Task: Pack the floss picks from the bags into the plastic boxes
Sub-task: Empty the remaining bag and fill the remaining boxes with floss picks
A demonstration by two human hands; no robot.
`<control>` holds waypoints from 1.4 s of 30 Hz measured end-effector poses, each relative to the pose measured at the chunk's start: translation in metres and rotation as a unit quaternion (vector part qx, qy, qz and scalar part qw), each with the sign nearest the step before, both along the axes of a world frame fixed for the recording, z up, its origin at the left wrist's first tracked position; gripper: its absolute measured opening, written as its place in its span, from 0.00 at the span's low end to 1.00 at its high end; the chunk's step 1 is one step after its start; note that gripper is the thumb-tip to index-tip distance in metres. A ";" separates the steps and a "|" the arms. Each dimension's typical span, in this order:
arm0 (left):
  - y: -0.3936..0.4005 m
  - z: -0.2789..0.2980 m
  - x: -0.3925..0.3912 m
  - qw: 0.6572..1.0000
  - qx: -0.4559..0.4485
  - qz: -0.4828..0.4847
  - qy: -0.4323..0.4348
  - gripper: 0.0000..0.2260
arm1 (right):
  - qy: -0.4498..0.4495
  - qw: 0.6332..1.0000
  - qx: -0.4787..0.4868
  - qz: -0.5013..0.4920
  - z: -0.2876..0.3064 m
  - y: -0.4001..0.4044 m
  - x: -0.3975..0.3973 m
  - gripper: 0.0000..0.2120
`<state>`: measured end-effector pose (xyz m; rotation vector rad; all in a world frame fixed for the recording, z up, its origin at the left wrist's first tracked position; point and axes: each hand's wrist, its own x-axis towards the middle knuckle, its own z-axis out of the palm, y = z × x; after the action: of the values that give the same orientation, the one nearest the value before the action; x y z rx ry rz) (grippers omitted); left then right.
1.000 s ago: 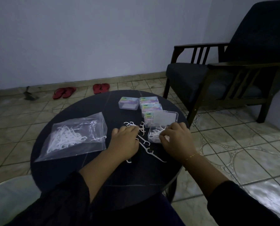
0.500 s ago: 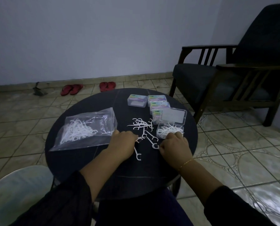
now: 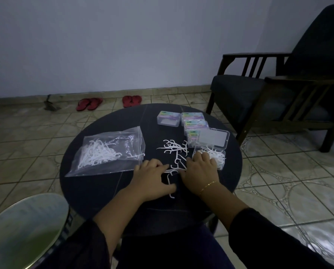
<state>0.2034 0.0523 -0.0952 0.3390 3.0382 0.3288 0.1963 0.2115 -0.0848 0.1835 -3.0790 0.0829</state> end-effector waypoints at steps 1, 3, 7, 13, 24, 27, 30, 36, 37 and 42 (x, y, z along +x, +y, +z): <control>-0.002 0.000 -0.001 1.000 0.005 -0.002 -0.009 0.34 | -0.006 1.000 0.008 -0.002 -0.001 -0.001 0.000 0.23; -0.006 0.002 -0.003 0.999 0.031 -0.007 -0.033 0.33 | -0.004 1.000 0.008 0.000 -0.004 -0.002 0.000 0.20; -0.013 0.006 -0.009 0.995 0.076 -0.024 -0.058 0.23 | 0.023 0.999 -0.024 -0.004 -0.006 0.000 0.001 0.14; -0.013 0.009 -0.009 0.996 0.077 -0.007 -0.045 0.12 | 0.013 1.000 -0.023 -0.012 0.000 0.005 0.000 0.13; 0.001 0.026 -0.020 0.993 -0.003 0.106 -0.055 0.06 | -0.118 0.990 0.063 0.037 0.025 0.011 -0.006 0.21; 0.004 0.028 -0.025 0.990 -0.015 0.110 -0.092 0.10 | -0.126 0.989 0.065 0.039 0.025 0.015 -0.004 0.23; 0.005 0.030 -0.028 0.988 -0.021 0.099 -0.117 0.13 | -0.122 0.990 0.056 0.036 0.024 0.020 -0.002 0.21; 0.012 0.032 -0.027 0.991 -0.052 0.068 -0.104 0.11 | -0.075 0.996 0.048 0.033 0.026 0.033 -0.001 0.20; 0.012 0.032 -0.026 0.992 -0.049 0.064 -0.096 0.10 | -0.067 0.996 0.051 0.030 0.028 0.036 -0.003 0.20; 0.014 0.034 -0.027 0.996 -0.021 0.045 -0.071 0.07 | -0.050 0.998 0.045 -0.012 0.044 0.050 -0.021 0.17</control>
<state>0.1768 0.0663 -0.0617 0.1687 2.9208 0.2804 0.1756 0.2620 -0.0407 0.1494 -3.1866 -0.0507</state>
